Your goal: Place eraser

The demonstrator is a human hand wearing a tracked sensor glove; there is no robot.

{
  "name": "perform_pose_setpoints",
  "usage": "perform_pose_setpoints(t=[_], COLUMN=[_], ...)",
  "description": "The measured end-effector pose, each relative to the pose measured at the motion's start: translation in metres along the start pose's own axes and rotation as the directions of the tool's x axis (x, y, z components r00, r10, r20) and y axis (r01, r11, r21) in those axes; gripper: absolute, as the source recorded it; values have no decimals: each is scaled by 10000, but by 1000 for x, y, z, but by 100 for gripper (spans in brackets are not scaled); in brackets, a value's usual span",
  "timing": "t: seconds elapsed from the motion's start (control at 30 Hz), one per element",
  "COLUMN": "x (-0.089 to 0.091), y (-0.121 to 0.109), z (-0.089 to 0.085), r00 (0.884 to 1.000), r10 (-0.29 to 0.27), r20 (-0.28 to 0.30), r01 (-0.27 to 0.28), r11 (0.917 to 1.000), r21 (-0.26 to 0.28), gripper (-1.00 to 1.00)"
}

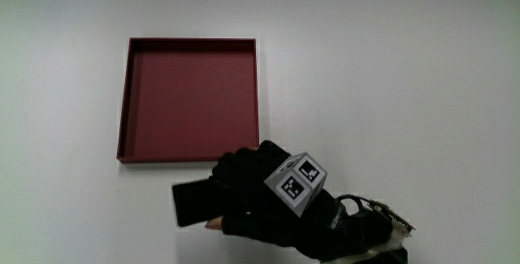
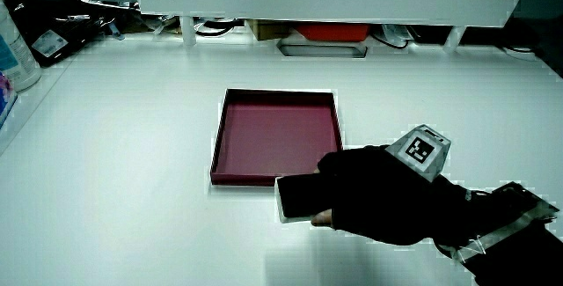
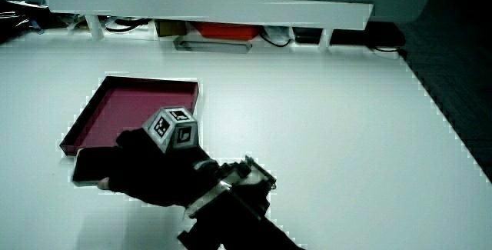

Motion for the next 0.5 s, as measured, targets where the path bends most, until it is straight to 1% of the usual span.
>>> perform_pose_setpoints(t=[0.03, 0.27, 0.33, 0.4, 0.5], x=[0, 7, 12, 16, 23], y=[-1, -10, -11, -12, -13], z=[-4, -34, -44, -55, -68], r00=[10000, 9998, 9996, 9987, 9975], r10=[-19, -109, -215, -298, -410], r20=[-85, 170, 155, 412, 571], r01=[18, 118, 226, 334, 474], r11=[9999, 9985, 9966, 9954, 9923], r21=[-133, -533, -798, -902, -1147], gripper=[0, 0, 0, 0, 0])
